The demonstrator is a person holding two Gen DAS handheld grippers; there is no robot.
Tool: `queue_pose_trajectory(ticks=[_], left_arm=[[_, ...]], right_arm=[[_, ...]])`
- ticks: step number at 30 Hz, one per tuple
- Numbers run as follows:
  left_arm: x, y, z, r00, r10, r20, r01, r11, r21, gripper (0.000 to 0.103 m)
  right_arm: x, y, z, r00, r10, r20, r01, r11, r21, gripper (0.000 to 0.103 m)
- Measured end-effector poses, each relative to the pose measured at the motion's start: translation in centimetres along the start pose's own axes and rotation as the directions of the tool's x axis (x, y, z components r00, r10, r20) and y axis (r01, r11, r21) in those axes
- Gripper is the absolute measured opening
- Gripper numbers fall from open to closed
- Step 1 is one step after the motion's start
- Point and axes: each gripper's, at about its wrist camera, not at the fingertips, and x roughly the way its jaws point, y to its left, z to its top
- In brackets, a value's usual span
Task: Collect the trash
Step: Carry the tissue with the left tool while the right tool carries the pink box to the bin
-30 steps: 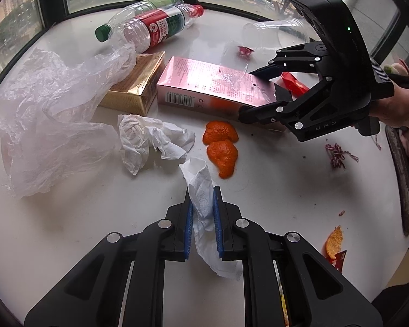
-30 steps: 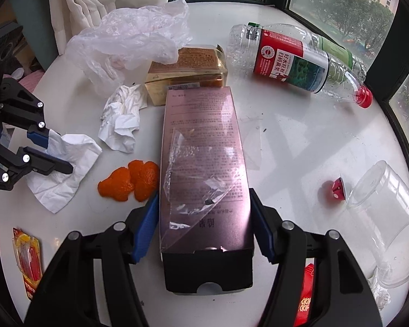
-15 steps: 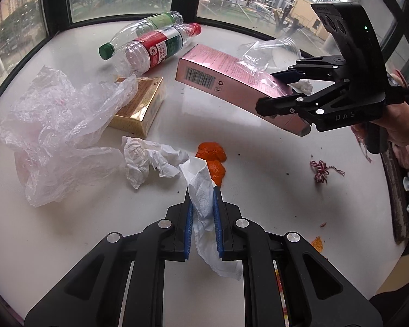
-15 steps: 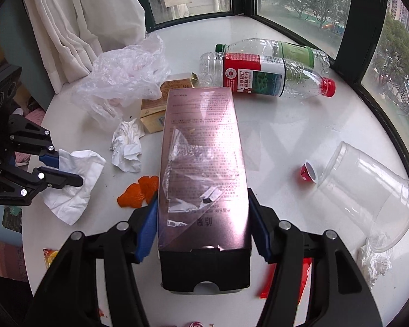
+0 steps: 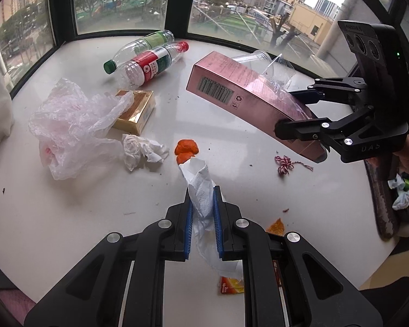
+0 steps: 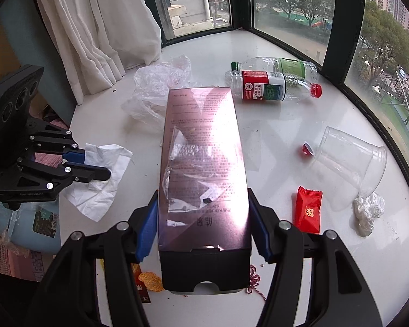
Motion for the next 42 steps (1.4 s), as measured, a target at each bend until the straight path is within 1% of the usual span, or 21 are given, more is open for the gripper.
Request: queue_pose_trajectory(ticks=[3,6,11,25,29,34,42], left_arm=[[-1.8,-0.3,-0.8,1.0,0.007,0.016,-0.007,1.0,-0.001,0.012],[-3.5,-0.4,-1.6,1.0,0.011,0.013,-0.011,1.0,-0.006,0.012],[-6.8,-0.5,-3.3,0.999,0.027,0.044,-0.027,1.0,-0.003,0.012],[-14.7,0.4,-9.5,0.992,0.089,0.089,-0.087,0.996,-0.029,0.012],[-17.0,1.0,-11.3,0.988,0.119,0.095,-0.115,0.992,-0.047,0.012],[-19.5,2.2,-13.5,0.982,0.166,0.094,-0.16,0.985,-0.069,0.012],[-23.4,4.5,-17.9,0.969,0.233,0.087,-0.22,0.965,-0.141,0.012]], right_arm=[[-1.1,1.5,-0.3,1.0,-0.001,0.007,0.001,1.0,-0.003,0.057],[-2.0,3.1,-0.6,1.0,-0.008,0.013,0.008,1.0,-0.01,0.057],[-3.1,5.7,-1.0,1.0,-0.01,0.029,0.01,1.0,-0.01,0.057],[-4.6,13.9,-1.7,0.998,0.02,0.051,-0.017,0.998,-0.058,0.057],[-4.8,16.4,-1.5,0.997,0.042,0.063,-0.037,0.996,-0.086,0.057],[-4.2,19.6,-1.1,0.996,0.077,0.053,-0.069,0.987,-0.143,0.057],[-2.5,25.4,-0.3,0.987,0.161,0.012,-0.153,0.956,-0.251,0.057]])
